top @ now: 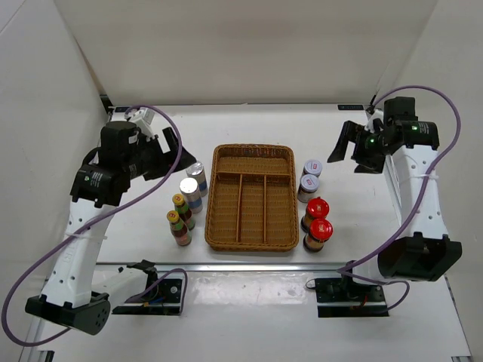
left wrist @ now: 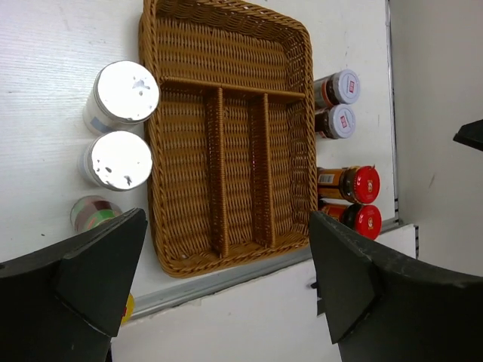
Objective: Organize the condiment bottles
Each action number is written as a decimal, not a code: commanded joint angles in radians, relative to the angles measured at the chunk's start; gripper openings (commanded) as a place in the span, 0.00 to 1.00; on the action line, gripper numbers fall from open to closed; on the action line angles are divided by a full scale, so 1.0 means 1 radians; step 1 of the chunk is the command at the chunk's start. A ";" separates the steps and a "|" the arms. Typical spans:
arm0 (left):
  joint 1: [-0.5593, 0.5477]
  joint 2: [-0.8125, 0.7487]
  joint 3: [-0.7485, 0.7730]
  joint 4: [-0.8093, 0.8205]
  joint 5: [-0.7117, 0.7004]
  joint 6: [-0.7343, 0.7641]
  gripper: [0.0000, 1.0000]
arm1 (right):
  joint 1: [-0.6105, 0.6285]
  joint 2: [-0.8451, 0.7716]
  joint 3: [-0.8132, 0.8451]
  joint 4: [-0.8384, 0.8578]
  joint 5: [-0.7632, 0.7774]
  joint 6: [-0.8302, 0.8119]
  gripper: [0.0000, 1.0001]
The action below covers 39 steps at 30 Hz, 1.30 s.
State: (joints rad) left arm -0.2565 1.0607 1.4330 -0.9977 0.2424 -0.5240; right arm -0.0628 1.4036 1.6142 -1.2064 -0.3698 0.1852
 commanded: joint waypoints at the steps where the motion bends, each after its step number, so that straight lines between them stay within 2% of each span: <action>1: 0.002 -0.011 0.021 0.016 -0.053 0.007 0.99 | 0.003 -0.018 0.047 -0.035 0.315 0.026 1.00; 2: 0.002 -0.011 0.021 0.005 -0.066 0.007 0.99 | -0.006 -0.031 0.047 -0.035 0.415 0.090 1.00; 3: 0.002 -0.002 0.021 0.005 -0.086 0.007 0.99 | -0.015 -0.031 0.058 -0.051 0.515 0.246 1.00; 6: 0.002 -0.002 0.001 0.005 -0.126 -0.004 0.99 | -0.116 -0.031 0.058 -0.125 0.707 0.422 1.00; 8: 0.002 -0.002 -0.017 0.005 -0.135 -0.014 0.99 | -0.117 -0.002 0.058 -0.088 0.625 0.338 1.00; 9: 0.002 -0.002 -0.017 0.014 -0.135 -0.014 0.99 | -0.117 0.015 0.047 -0.044 0.460 0.279 1.00; 14: 0.002 0.030 -0.026 0.014 -0.146 -0.014 0.99 | -0.080 0.107 0.035 0.036 0.171 0.117 1.00; 20: 0.011 0.050 -0.058 0.042 -0.155 -0.014 0.99 | 0.090 0.308 0.185 -0.079 0.390 -0.009 1.00; 27: 0.040 0.080 -0.077 0.042 -0.164 -0.014 0.99 | 0.164 0.437 0.204 -0.042 0.393 -0.009 1.00; 34: 0.049 0.101 -0.077 0.033 -0.184 0.005 0.99 | 0.208 0.575 0.320 -0.032 0.382 -0.009 1.00; 39: 0.049 0.130 -0.056 0.033 -0.204 0.005 0.99 | 0.260 0.698 0.420 -0.042 0.373 0.010 0.94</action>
State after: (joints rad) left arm -0.2119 1.1893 1.3621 -0.9649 0.0696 -0.5308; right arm 0.1661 2.0586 1.9614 -1.2316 0.0048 0.1909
